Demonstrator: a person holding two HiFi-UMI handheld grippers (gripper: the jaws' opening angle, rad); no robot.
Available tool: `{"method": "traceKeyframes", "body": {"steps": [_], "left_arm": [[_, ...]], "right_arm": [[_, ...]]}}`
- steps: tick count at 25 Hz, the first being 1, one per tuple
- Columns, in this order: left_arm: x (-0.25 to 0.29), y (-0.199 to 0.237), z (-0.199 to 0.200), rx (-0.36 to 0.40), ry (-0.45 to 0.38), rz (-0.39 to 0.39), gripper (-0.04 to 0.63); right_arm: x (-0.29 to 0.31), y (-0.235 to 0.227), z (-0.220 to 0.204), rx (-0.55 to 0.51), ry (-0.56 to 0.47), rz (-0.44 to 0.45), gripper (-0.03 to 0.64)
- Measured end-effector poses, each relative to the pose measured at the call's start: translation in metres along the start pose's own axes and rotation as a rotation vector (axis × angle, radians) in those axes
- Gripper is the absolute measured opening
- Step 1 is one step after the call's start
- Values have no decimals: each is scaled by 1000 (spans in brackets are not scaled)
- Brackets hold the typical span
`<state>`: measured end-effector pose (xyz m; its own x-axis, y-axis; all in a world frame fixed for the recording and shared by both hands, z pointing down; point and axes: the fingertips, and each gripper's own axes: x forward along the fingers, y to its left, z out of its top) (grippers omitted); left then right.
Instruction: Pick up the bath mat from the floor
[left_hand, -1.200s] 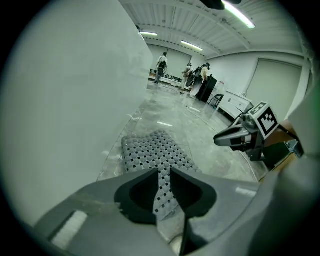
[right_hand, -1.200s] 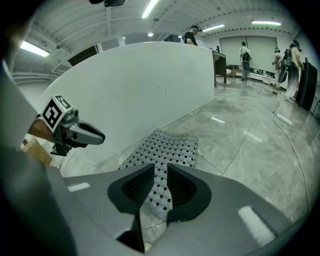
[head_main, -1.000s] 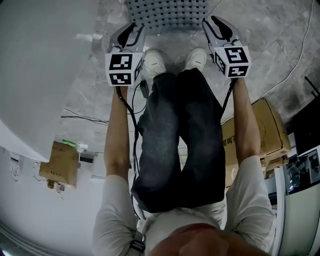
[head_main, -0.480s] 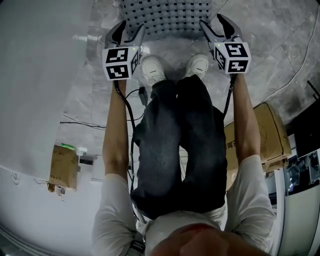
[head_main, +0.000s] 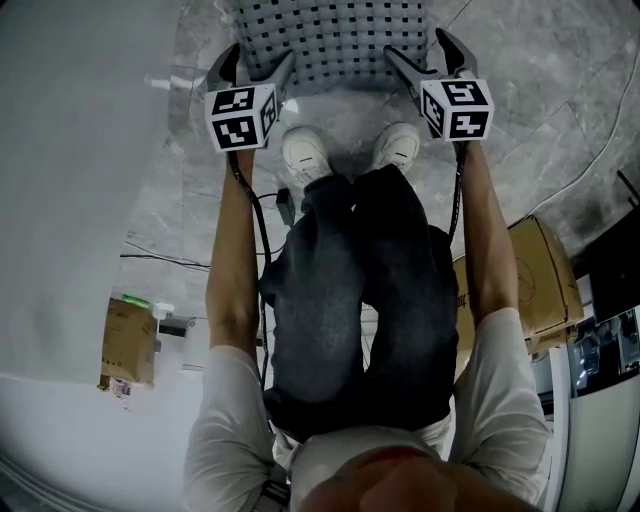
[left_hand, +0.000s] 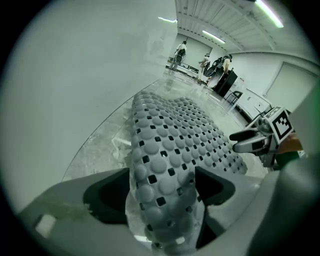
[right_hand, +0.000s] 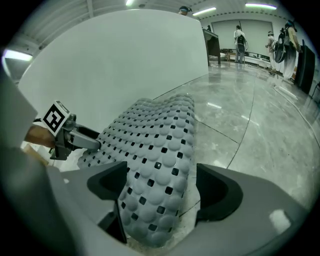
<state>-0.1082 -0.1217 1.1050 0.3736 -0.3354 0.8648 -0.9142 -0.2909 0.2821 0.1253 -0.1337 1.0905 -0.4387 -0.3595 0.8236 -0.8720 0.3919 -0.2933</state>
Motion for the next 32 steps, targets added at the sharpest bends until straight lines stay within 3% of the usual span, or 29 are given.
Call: {"method": "traceKeyframes", "body": {"steps": [3, 7, 11, 22, 28, 32], "left_arm": [[12, 1, -6, -29, 19, -11, 451], [26, 1, -16, -40, 54, -18, 459], [30, 3, -19, -29, 67, 4, 445], [4, -11, -8, 19, 85, 19, 158], [-21, -31, -4, -15, 75, 9, 78], [-43, -49, 3, -10, 74, -12, 64]], "right_arm": [[9, -2, -11, 0, 29, 9, 453], [18, -2, -18, 39, 33, 22, 454], [21, 4, -20, 53, 33, 29, 406], [8, 28, -8, 16, 45, 43, 242], [-15, 49, 7, 12, 45, 62, 155], [-40, 56, 16, 12, 42, 68, 120]]}}
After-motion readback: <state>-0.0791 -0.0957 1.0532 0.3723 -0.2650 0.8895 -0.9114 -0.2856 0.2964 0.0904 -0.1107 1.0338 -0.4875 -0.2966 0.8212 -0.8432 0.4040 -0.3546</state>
